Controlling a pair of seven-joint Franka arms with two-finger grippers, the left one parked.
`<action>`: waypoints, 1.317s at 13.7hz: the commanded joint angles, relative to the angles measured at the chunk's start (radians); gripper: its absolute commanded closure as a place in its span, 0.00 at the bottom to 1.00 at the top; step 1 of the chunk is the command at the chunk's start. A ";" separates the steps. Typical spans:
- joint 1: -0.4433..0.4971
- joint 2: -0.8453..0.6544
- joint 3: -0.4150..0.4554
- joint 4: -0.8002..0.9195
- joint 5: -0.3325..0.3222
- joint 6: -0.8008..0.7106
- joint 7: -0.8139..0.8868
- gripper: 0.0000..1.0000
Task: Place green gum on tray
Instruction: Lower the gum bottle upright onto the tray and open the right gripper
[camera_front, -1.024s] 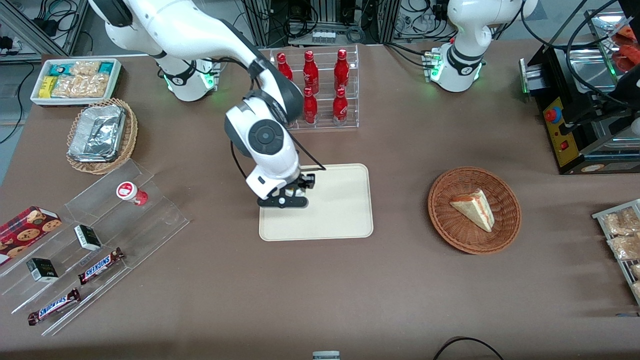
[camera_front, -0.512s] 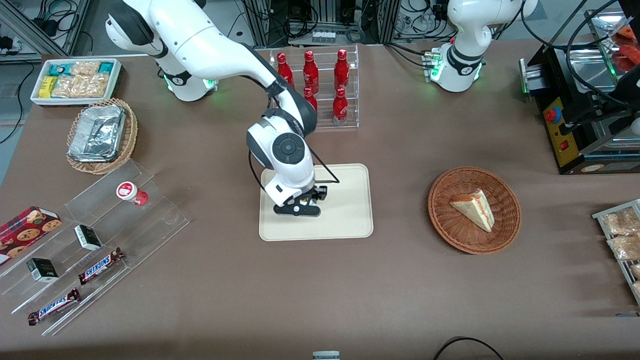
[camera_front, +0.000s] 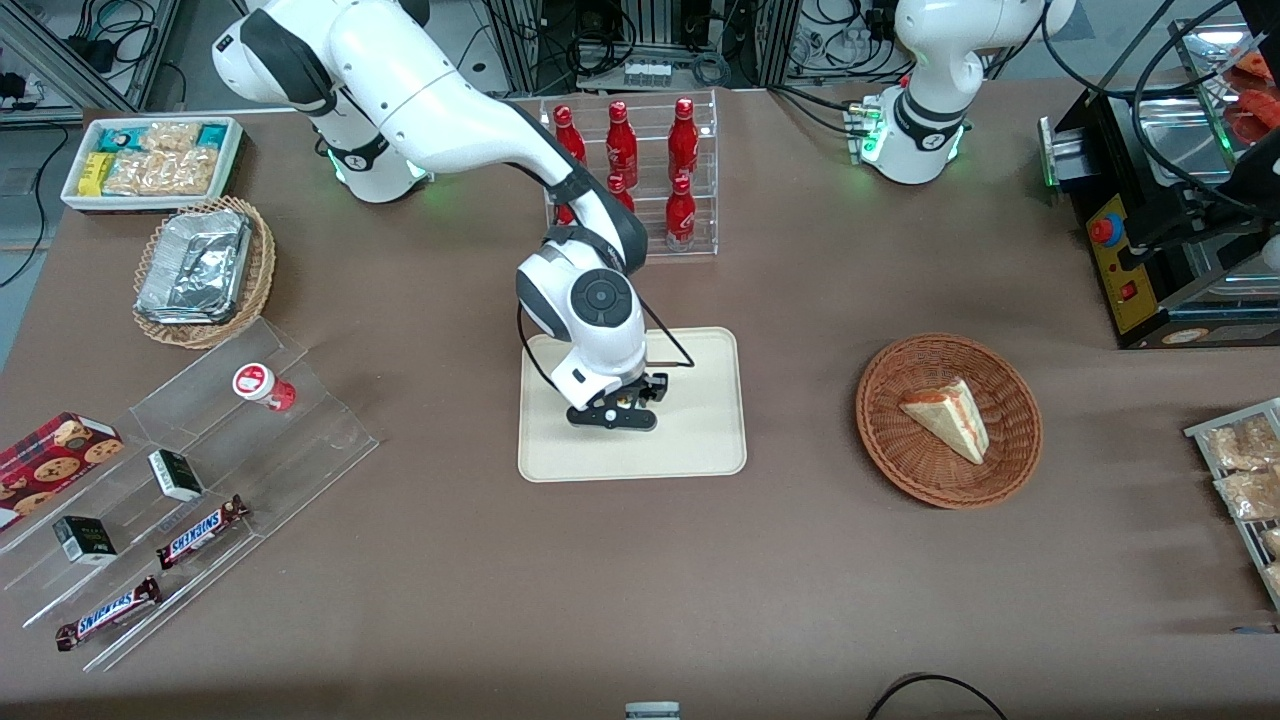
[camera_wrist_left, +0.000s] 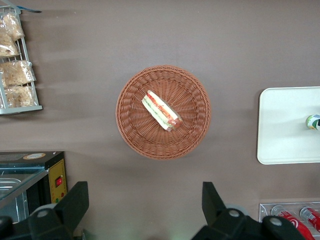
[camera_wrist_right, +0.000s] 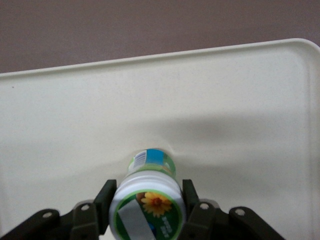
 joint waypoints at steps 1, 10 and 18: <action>0.007 0.029 -0.007 0.038 -0.037 0.006 0.022 0.63; 0.006 0.020 -0.004 0.032 -0.081 0.014 0.015 0.00; -0.005 -0.052 -0.001 0.030 -0.078 -0.095 -0.030 0.00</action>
